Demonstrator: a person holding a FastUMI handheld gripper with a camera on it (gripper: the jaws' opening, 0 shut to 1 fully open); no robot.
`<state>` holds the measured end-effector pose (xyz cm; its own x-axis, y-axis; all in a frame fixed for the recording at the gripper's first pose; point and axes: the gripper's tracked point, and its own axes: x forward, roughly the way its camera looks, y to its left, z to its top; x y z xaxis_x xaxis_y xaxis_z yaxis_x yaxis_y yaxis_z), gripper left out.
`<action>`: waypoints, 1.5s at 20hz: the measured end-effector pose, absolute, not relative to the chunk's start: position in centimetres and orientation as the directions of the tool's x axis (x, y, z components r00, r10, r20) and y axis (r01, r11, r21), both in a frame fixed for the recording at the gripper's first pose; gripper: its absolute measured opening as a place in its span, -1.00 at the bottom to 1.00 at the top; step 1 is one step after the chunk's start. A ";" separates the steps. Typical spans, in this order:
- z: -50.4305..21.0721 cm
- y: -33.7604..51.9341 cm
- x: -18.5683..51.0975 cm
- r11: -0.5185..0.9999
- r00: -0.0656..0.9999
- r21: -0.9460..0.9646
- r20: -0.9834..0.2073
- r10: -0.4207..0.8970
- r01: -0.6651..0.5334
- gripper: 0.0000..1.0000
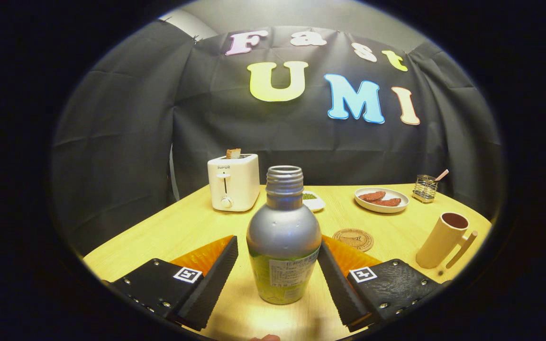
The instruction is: Take the bottle from table, then pour the juice into the cup, finally place the bottle on the coaster
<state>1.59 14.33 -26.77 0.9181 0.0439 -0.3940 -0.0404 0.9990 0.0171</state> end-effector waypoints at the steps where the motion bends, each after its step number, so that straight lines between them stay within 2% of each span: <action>1: -27.2 14.2 1.5 0.999 0.913 0.011 -0.408 0.035 -0.033 0.95; 15: -30.0 14.2 1.0 1.000 0.873 0.007 -0.487 0.005 -0.002 0.96; 18: -30.2 14.2 1.1 1.000 0.873 0.012 -0.488 0.006 0.000 0.62; 26: -29.7 14.2 1.5 0.998 0.847 0.062 -0.532 0.012 0.025 0.55; 30: -27.0 14.2 2.5 0.990 0.853 0.139 -0.520 0.041 0.036 0.46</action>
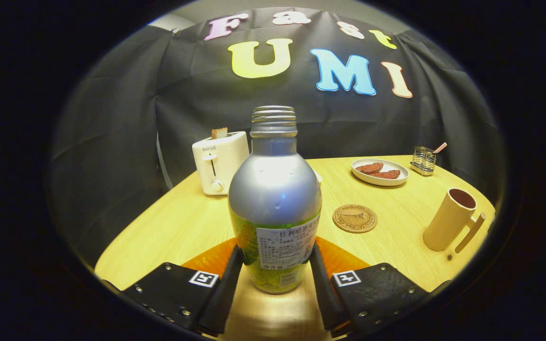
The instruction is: Take the bottle from table, then pour the juice into the cup, finally place the bottle on the coaster
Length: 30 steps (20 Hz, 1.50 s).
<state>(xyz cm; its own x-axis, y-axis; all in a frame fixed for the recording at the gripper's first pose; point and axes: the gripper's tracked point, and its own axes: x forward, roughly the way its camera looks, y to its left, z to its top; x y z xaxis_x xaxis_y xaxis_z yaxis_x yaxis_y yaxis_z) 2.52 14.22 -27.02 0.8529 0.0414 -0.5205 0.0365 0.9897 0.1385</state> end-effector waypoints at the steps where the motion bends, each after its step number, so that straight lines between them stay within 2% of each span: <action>1: -26.4 13.9 2.8 0.987 0.856 0.152 -0.515 0.039 0.047 0.44; 8: -22.4 10.5 2.9 0.958 0.883 0.260 -0.469 0.016 0.121 0.44; 17: -21.2 6.2 3.1 0.905 0.876 0.378 -0.483 0.013 0.195 0.44; 30: -21.9 4.8 3.5 0.741 0.870 0.632 -0.474 0.136 0.228 0.44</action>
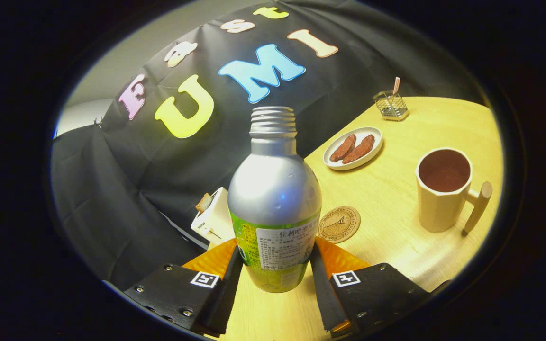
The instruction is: Take the bottle from table, then pour the juice into the cup, finally place the bottle on the coaster
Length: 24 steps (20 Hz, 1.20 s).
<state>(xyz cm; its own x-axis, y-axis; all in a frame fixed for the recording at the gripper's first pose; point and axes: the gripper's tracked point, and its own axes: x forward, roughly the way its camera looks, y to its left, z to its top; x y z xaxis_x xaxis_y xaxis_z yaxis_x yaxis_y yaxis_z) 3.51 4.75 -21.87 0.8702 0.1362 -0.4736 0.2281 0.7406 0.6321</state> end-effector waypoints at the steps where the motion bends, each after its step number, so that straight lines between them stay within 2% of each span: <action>1: -22.0 4.6 3.6 0.728 0.869 0.646 -0.472 0.147 0.228 0.44; 7: -22.7 4.0 3.5 0.600 0.878 0.753 -0.448 0.168 0.269 0.44; 24: -24.7 1.2 2.6 0.319 0.884 0.865 -0.446 0.136 0.388 0.44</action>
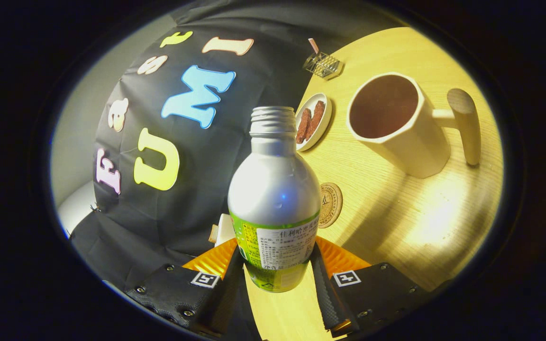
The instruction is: Take the bottle from table, then pour the juice into the cup, finally place the bottle on the coaster
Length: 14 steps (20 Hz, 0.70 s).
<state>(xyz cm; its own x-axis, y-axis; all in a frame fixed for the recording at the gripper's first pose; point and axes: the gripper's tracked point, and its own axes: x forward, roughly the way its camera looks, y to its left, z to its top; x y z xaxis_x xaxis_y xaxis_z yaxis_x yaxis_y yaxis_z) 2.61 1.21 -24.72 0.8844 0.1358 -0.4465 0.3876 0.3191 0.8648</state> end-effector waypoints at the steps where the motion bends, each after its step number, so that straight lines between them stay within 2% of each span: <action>1: -24.7 0.9 2.7 0.294 0.888 0.873 -0.441 0.131 0.391 0.44; 14: -25.7 0.7 2.4 0.066 0.878 0.893 -0.451 0.162 0.446 0.44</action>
